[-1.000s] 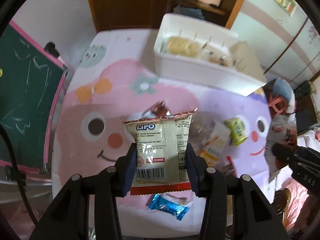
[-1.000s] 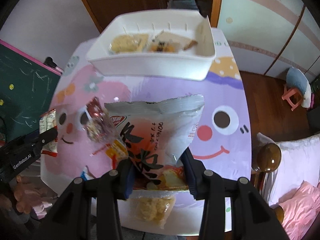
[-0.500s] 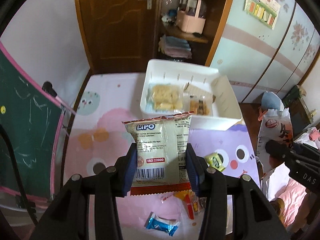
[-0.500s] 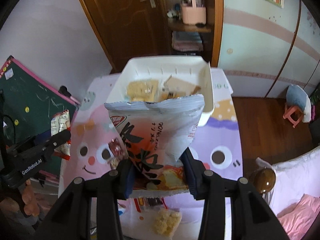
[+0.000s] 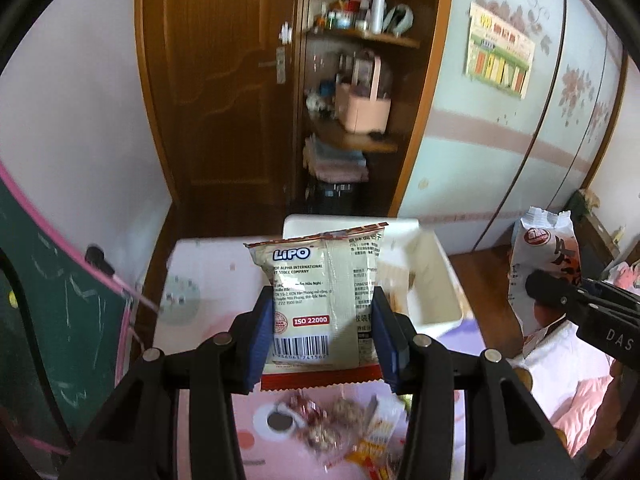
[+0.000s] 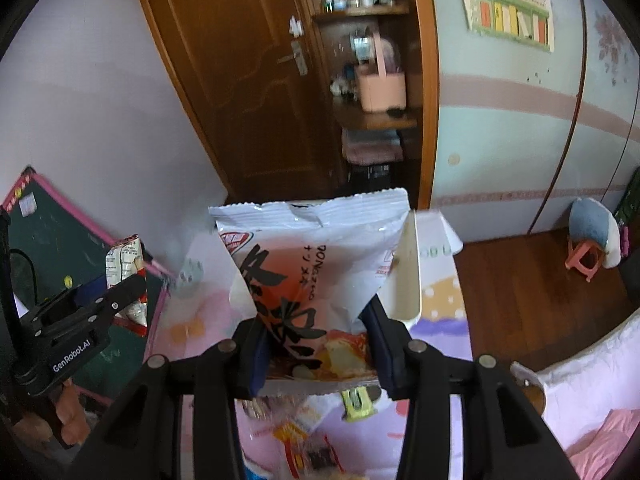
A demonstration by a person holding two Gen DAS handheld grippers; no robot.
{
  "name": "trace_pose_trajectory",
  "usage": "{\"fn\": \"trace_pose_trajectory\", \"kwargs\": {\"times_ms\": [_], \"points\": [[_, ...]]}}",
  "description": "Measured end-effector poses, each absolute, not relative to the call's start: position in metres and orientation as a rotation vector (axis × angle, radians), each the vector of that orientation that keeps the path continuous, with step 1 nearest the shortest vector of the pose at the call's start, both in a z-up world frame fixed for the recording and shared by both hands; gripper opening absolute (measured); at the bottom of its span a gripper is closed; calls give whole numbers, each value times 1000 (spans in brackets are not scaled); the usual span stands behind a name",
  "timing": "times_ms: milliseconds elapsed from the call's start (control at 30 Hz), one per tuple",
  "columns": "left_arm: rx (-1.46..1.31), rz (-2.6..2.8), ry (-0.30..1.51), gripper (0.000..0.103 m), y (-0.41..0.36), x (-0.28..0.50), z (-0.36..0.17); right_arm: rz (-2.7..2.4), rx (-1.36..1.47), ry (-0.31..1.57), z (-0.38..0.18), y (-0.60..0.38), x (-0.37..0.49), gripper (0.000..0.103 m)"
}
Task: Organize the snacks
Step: 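Carry the LIPO pack and chip bag up over the white tray, then lower both packs into the white tray and open both tools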
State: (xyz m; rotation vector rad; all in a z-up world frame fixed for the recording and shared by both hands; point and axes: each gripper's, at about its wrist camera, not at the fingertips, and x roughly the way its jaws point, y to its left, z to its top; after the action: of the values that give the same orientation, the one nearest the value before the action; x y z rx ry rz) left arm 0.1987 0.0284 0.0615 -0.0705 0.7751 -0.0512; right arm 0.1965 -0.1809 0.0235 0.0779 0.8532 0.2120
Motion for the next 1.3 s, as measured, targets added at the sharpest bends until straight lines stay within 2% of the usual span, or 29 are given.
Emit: {"fn": "trace_pose_trajectory", "kwargs": {"times_ms": [300, 500, 867, 1300], "points": [[-76, -63, 660, 44, 32, 242, 107, 187, 89, 725, 66, -173, 233, 43], [-63, -93, 663, 44, 24, 272, 107, 166, 115, 697, 73, -168, 262, 43], [-67, -136, 779, 44, 5, 334, 53, 112, 152, 777, 35, -162, 312, 43], [-94, -160, 900, 44, 2, 370, 1, 62, 147, 891, -11, -160, 346, 43]]}}
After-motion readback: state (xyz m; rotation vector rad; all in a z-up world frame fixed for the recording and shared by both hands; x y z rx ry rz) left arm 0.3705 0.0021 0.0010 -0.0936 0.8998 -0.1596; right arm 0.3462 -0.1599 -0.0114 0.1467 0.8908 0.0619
